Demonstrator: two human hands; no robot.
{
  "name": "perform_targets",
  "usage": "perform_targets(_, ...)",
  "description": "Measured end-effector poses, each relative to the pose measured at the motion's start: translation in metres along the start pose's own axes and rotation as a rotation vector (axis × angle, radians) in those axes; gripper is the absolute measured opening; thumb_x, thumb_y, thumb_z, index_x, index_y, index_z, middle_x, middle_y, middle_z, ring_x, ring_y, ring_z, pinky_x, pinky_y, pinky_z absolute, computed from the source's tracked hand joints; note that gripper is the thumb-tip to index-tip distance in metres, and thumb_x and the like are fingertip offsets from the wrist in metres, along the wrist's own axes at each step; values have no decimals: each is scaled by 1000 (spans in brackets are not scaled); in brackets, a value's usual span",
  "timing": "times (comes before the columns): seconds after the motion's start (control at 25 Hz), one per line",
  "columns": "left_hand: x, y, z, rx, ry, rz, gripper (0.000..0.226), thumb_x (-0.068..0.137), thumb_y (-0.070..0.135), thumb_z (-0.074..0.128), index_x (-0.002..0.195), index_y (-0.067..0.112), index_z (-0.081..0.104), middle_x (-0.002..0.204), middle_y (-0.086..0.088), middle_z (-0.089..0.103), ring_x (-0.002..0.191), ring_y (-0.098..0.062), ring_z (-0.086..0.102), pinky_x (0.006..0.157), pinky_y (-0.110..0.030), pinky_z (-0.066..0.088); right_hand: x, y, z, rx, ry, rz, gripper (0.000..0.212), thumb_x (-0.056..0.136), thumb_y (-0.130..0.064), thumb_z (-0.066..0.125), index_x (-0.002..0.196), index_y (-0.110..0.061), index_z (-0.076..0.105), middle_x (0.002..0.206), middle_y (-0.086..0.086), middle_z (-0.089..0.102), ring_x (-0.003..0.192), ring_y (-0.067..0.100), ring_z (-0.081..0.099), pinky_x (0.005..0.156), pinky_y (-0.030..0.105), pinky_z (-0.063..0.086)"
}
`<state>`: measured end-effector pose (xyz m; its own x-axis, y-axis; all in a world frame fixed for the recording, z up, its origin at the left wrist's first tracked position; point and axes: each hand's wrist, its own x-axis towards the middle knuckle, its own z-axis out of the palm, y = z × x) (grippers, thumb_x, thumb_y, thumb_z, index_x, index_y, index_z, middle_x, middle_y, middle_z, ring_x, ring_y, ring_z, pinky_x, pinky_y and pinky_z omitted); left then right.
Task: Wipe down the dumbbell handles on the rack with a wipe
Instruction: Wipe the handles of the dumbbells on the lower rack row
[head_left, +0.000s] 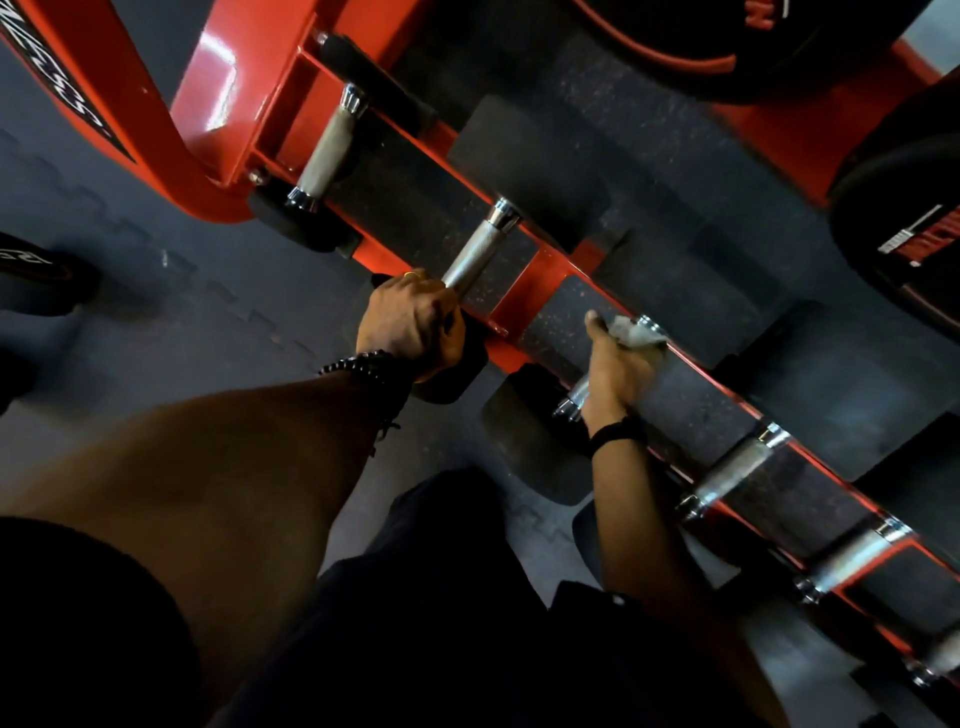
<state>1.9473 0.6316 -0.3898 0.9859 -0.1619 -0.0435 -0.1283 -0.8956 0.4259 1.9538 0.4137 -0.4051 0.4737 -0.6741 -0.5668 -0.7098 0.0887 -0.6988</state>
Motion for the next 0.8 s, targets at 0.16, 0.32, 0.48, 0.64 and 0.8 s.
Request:
perform_targets(0.16, -2, -1, 1, -17, 41, 33, 9, 66, 20, 54, 58, 16, 53, 58, -3, 53, 55, -29, 53, 55, -26, 30, 10, 2, -13, -110, -158, -32, 25, 80, -28, 80, 82, -11, 62, 80, 0, 68, 71, 14, 62, 70, 28, 52)
perform_targets(0.32, 0, 3, -2, -1, 10, -5, 10, 57, 12, 66, 56, 14, 57, 58, -5, 57, 54, -31, 56, 49, -29, 41, 20, -3, -57, -1001, -309, -300, 73, 72, -84, 51, 88, -14, 60, 90, 8, 65, 90, 24, 62, 86, 39, 51)
perform_targets(0.48, -3, 12, -12, -61, 5, -33, 7, 55, 19, 52, 49, 16, 50, 52, -2, 54, 48, -30, 56, 45, -26, 41, -14, -6, -79, -768, -347, -200, 74, 84, -85, 19, 77, -22, 58, 78, -4, 61, 77, 17, 57, 80, 36, 44)
perform_targets(0.64, -1, 22, -19, -154, 11, -79, 20, 64, 23, 29, 46, 29, 36, 47, 11, 36, 47, -29, 58, 46, -28, 45, -15, 27, -105, -471, -393, -67, 74, 76, -92, 18, 61, -28, 54, 66, -9, 58, 67, 14, 53, 78, 41, 40)
perform_targets(0.8, -2, 12, -16, 64, -135, -14, 26, 80, 28, 58, 67, 7, 67, 74, -18, 66, 70, -39, 64, 63, -40, 50, -25, 35, -142, -422, -281, -110, 33, 93, -49, 54, 80, -21, 67, 90, 3, 67, 86, 20, 61, 77, 30, 47)
